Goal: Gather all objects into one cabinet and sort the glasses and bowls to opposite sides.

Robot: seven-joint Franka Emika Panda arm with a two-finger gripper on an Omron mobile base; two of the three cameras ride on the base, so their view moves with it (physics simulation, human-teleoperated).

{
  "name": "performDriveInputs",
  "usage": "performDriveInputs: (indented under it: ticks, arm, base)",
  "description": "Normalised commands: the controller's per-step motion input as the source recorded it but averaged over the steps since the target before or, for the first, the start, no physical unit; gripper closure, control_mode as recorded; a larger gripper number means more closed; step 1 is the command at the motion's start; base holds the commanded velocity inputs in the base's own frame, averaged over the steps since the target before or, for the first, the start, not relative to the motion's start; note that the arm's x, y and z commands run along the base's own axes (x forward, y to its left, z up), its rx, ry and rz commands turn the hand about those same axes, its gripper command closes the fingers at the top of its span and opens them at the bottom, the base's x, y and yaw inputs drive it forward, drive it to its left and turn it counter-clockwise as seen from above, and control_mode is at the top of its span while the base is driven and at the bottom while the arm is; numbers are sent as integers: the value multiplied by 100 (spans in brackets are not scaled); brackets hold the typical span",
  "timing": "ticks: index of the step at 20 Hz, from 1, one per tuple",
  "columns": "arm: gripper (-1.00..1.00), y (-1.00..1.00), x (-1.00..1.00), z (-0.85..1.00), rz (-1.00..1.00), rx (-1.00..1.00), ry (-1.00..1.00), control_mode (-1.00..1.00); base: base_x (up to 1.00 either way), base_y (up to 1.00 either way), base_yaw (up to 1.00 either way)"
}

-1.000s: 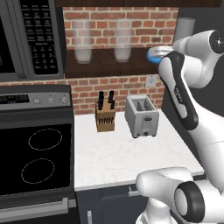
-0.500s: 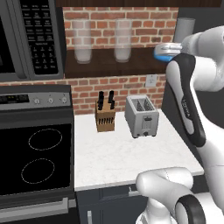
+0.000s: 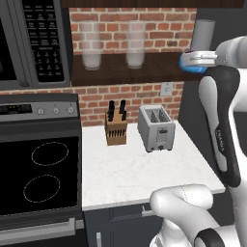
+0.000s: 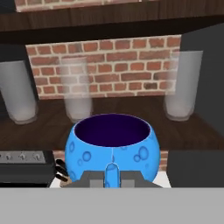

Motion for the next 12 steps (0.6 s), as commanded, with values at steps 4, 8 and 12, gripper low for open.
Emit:
performDriveInputs:
  ticks: [4,8,12]
  arm:
    - [100,0,-87,0,0,-3,0,-100]
    - [100,6,-74,0,0,-2,1,-100]
    - [100,6,-60,0,0,0,10,-100]
  base:
    - [0,0,0]
    - [0,0,0]
    - [0,0,0]
